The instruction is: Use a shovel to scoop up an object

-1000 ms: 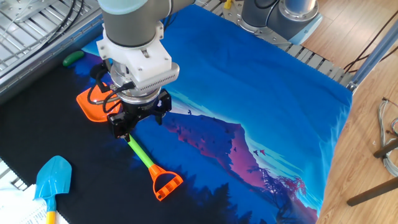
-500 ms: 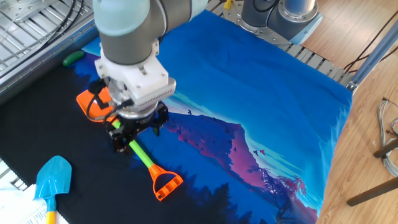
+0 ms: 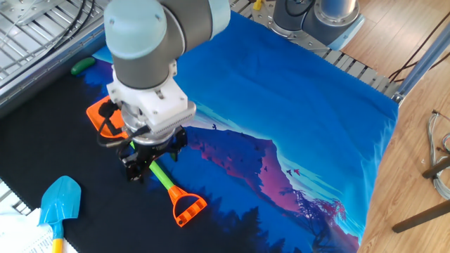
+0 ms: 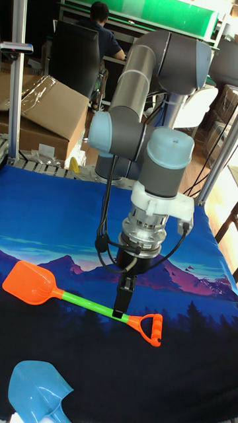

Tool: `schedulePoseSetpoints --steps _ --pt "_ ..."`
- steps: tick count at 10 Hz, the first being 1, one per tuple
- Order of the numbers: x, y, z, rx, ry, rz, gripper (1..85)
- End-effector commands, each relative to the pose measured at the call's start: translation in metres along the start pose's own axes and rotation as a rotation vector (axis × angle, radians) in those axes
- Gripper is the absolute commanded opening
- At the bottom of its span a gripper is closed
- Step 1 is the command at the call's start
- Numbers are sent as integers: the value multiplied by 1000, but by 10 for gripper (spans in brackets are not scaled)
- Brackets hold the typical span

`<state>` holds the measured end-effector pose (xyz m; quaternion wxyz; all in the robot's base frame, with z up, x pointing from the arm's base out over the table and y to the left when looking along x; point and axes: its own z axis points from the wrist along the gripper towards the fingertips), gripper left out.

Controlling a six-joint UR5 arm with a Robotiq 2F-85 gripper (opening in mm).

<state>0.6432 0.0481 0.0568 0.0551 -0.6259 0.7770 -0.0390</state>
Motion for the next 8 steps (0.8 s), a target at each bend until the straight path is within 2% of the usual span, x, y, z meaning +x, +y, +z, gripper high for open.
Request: schedulePoseSetpoints --steps 1,4,8 --pt "0 -1 13 -7 2 4 787" --pt "0 1 20 -18 6 1 780" --pt "0 9 26 -43 14 19 723"
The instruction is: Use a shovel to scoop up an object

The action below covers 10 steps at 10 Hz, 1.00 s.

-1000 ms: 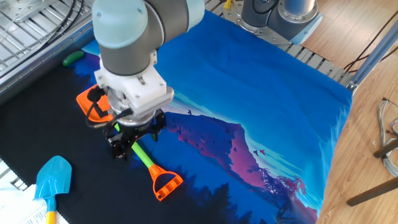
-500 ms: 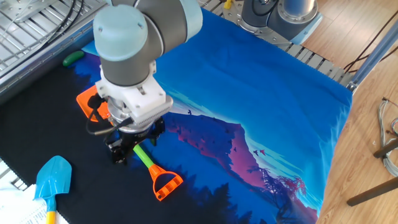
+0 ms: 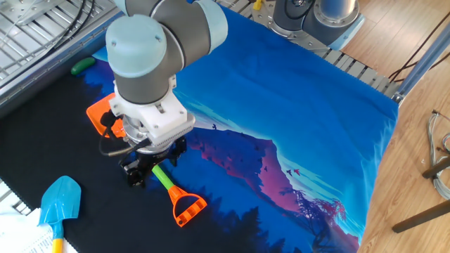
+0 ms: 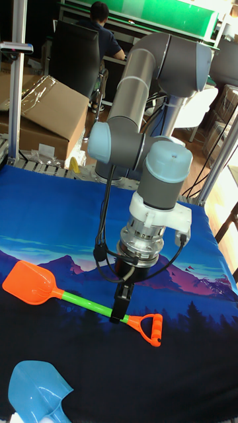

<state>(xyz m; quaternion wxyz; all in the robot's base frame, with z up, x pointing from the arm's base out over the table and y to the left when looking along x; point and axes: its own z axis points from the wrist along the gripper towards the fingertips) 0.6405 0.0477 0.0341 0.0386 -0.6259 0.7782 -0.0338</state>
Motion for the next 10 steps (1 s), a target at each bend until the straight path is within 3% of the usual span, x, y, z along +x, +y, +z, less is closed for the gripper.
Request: schedulePoseSetpoints --steps 1,10 --pt "-4 6 6 -19 -5 26 700" --pt "-7 5 22 -3 4 48 573"
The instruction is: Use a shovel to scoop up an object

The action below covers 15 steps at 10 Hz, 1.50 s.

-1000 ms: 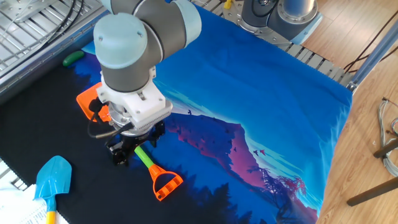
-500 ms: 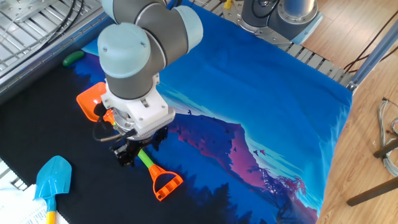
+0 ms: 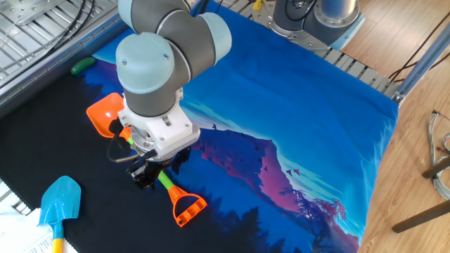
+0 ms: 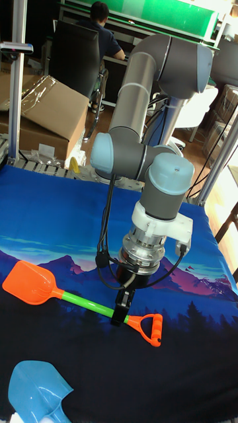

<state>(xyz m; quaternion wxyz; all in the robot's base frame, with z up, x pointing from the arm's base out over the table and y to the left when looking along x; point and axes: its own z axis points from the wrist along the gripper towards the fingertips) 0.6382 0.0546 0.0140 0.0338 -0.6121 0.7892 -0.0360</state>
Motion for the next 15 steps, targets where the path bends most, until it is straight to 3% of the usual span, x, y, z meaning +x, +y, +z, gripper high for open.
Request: schedulePoseSetpoints --steps 1,7,10,15 --pt "-1 0 4 -2 -8 15 563" --pt "-1 5 10 -13 -23 31 483" --pt "-2 7 11 -15 -20 47 380" --pt "-3 9 11 -15 -25 61 323"
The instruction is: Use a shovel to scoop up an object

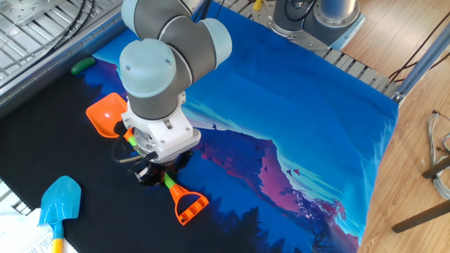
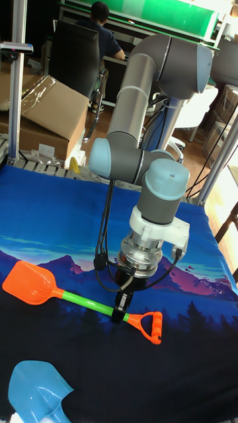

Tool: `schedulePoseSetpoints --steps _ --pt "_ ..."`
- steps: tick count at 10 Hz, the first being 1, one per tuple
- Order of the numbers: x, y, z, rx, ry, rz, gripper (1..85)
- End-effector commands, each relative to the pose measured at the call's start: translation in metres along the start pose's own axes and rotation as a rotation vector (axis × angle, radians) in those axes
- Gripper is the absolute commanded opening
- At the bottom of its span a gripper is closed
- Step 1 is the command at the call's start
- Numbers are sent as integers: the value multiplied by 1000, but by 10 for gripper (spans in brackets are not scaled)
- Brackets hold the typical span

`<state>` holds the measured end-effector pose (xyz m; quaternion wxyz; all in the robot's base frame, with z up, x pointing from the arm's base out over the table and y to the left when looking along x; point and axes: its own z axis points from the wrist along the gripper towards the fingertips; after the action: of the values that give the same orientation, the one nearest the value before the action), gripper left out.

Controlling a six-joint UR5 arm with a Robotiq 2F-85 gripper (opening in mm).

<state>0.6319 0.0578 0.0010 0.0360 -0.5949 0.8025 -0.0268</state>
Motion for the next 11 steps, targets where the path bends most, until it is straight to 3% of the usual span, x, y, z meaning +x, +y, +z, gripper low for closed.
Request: schedulePoseSetpoints --steps 1,4,7,8,9,11 --pt "-2 1 -3 -6 -14 20 317" --pt "-1 1 -7 -6 -9 33 237" --pt "0 2 -8 -8 -7 41 223" --pt "-4 3 -11 -11 -20 37 223" --pt "-14 6 -15 -22 -60 40 190" --pt "-13 4 -25 -11 -60 32 117"
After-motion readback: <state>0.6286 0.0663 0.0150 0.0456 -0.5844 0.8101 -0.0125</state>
